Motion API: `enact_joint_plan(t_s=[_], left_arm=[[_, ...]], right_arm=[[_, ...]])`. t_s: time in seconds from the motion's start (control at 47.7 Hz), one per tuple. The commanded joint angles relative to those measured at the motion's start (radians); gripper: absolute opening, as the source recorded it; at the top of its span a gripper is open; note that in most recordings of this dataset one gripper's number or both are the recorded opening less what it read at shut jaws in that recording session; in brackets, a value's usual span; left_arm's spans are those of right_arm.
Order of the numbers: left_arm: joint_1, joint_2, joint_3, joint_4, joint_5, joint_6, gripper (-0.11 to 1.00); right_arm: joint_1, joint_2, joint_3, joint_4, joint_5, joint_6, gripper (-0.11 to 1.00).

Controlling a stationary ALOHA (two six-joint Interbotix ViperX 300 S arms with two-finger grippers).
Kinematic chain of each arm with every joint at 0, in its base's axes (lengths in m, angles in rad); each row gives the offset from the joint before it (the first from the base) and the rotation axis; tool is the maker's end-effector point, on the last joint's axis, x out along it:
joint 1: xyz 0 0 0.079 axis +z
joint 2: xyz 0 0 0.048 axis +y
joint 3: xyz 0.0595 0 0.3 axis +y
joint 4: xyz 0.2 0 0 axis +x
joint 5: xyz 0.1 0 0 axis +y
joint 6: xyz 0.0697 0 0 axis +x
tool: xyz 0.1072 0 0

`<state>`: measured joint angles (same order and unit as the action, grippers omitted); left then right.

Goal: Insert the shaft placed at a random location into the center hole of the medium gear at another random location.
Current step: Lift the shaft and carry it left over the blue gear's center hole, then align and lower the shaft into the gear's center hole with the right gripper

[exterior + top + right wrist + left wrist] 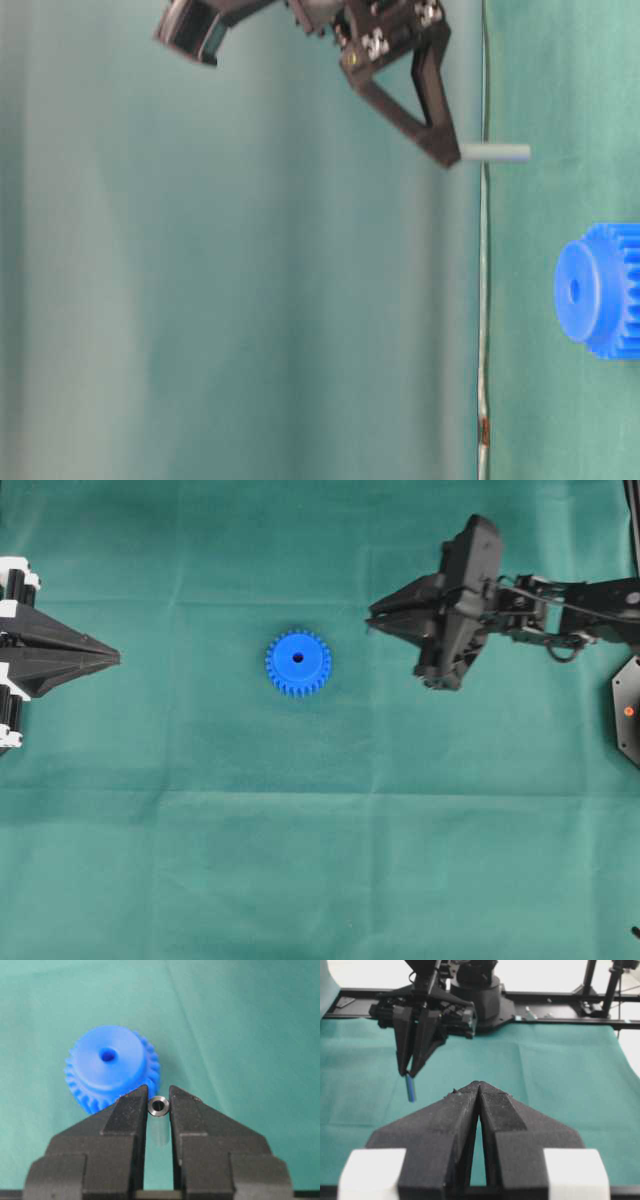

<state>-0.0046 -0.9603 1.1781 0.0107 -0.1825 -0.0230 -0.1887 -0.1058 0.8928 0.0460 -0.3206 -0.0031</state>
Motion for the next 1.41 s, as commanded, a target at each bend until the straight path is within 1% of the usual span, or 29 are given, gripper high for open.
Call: enact_joint_plan(t_s=[0.0, 0.147, 0.336, 0.525, 0.86, 1.049, 1.259, 1.385], left_arm=[[-0.002, 0.008, -0.023, 0.002, -0.006, -0.002, 0.0], [-0.002, 0.008, -0.023, 0.002, -0.006, -0.003, 0.0], [-0.002, 0.008, -0.023, 0.002, -0.006, -0.002, 0.0], [-0.002, 0.008, -0.023, 0.002, -0.006, -0.003, 0.0], [-0.002, 0.008, -0.023, 0.002, -0.006, -0.003, 0.0], [-0.002, 0.008, -0.023, 0.002, -0.006, -0.003, 0.0], [-0.002, 0.008, -0.023, 0.0, -0.006, -0.003, 0.0], [-0.002, 0.008, -0.023, 0.002, -0.006, -0.003, 0.0]], right_arm=[[0.02, 0.021, -0.067, 0.002, -0.014, 0.014, 0.13], [0.048, 0.08, -0.146, 0.005, -0.011, 0.014, 0.13], [0.077, 0.14, -0.219, 0.002, -0.008, 0.014, 0.13], [0.091, 0.181, -0.265, 0.002, 0.003, 0.014, 0.13], [0.091, 0.186, -0.259, 0.005, 0.006, 0.014, 0.13], [0.091, 0.216, -0.258, 0.005, -0.003, 0.014, 0.13], [0.091, 0.255, -0.258, 0.026, -0.018, 0.014, 0.13], [0.091, 0.256, -0.255, 0.028, -0.028, 0.014, 0.13]])
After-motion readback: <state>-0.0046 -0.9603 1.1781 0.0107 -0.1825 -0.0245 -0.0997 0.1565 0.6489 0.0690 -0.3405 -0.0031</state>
